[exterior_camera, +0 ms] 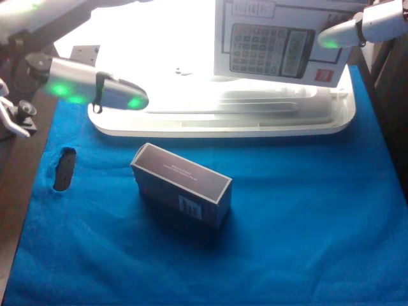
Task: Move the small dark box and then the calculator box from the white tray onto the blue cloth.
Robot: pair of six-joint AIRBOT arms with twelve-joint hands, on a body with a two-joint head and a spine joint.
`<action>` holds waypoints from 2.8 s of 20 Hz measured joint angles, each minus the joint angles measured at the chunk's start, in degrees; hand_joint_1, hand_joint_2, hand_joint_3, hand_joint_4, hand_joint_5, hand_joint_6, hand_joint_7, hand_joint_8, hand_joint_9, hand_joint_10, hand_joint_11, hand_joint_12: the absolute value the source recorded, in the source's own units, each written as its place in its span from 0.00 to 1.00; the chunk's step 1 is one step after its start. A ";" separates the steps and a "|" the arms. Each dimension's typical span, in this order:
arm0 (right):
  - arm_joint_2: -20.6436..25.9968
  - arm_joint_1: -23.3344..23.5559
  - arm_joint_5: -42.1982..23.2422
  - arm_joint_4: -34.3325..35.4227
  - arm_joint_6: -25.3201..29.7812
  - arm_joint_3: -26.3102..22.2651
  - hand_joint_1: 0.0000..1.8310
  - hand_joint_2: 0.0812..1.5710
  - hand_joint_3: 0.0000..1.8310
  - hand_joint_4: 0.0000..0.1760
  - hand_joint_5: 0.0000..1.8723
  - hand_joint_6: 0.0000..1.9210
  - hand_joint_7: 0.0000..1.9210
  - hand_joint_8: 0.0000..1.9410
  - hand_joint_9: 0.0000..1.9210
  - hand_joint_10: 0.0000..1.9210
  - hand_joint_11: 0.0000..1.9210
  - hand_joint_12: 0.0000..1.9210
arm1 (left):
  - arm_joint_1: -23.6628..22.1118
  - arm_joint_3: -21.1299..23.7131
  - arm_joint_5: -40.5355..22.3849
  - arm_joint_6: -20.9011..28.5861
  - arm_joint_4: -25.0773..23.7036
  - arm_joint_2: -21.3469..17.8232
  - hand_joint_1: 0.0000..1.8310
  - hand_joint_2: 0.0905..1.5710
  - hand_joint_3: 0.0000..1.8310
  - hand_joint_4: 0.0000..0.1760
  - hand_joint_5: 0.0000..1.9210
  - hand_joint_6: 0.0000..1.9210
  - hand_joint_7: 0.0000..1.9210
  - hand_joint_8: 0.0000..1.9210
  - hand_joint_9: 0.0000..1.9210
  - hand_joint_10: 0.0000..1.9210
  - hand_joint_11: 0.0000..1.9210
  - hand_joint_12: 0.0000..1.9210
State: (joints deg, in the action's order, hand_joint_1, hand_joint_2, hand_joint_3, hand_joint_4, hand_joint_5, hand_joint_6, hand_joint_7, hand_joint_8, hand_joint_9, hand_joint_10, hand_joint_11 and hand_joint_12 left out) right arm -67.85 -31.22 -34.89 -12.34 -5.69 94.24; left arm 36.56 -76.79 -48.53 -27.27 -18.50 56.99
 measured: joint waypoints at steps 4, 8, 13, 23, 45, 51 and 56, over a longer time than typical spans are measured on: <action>1.68 0.00 -2.23 -2.84 3.39 -1.73 0.60 0.77 0.00 0.00 0.40 0.69 0.66 0.33 0.65 0.59 0.61 0.79 | 0.48 -0.35 -0.28 -0.02 1.90 0.07 0.47 0.54 0.00 0.40 0.14 0.00 0.17 0.00 0.15 0.00 0.00 0.35; 3.23 -0.02 -5.16 -4.02 3.48 -3.61 0.61 0.75 0.00 0.00 0.44 0.63 0.66 0.34 0.68 0.57 0.62 0.75 | 2.38 -0.35 -0.22 -0.50 3.76 0.04 0.47 0.53 0.00 0.21 0.13 0.00 0.18 0.00 0.16 0.00 0.00 0.38; 6.21 0.00 -9.07 -6.47 3.54 -7.76 0.62 0.73 0.00 0.00 0.47 0.58 0.68 0.36 0.69 0.59 0.64 0.74 | 3.74 -0.52 -0.52 -0.87 5.99 0.04 0.47 0.53 0.00 0.19 0.13 0.00 0.16 0.00 0.15 0.00 0.00 0.38; 11.37 -0.09 -11.26 -8.33 3.52 -13.92 0.61 0.76 0.00 0.00 0.42 0.65 0.63 0.40 0.63 0.63 0.60 0.80 | 6.25 -0.52 -0.24 -1.77 10.01 -0.33 0.48 0.53 0.00 0.23 0.13 0.00 0.17 0.00 0.14 0.00 0.00 0.31; 13.84 -6.88 -14.53 -11.08 1.29 -20.81 0.62 0.67 0.00 0.00 0.55 0.46 0.62 0.06 0.58 0.36 0.49 0.68 | 7.63 -0.52 -0.81 -1.97 12.39 -0.37 0.47 0.55 0.00 0.21 0.11 0.00 0.17 0.00 0.14 0.00 0.00 0.29; 13.20 -7.65 -14.53 -10.69 1.27 -20.63 0.45 0.62 0.00 0.00 0.54 0.00 0.50 0.00 0.51 0.01 0.30 0.50 | 8.02 -0.52 -1.09 -1.97 12.31 -0.04 0.47 0.55 0.00 0.24 0.13 0.00 0.19 0.00 0.15 0.00 0.00 0.32; 13.18 -7.65 -14.58 -10.21 1.29 -19.98 0.39 0.62 0.00 0.00 0.48 0.00 0.44 0.00 0.47 0.00 0.24 0.58 | 8.09 -0.52 -1.09 -1.99 12.31 -0.07 0.48 0.54 0.00 0.21 0.13 0.00 0.18 0.00 0.15 0.00 0.00 0.33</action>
State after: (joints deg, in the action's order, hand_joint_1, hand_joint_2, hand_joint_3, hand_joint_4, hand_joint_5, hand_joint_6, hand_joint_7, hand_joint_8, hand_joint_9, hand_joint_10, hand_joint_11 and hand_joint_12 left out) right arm -54.68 -38.87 -49.47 -22.55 -4.40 74.26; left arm 44.64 -77.32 -49.63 -29.26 -6.20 56.93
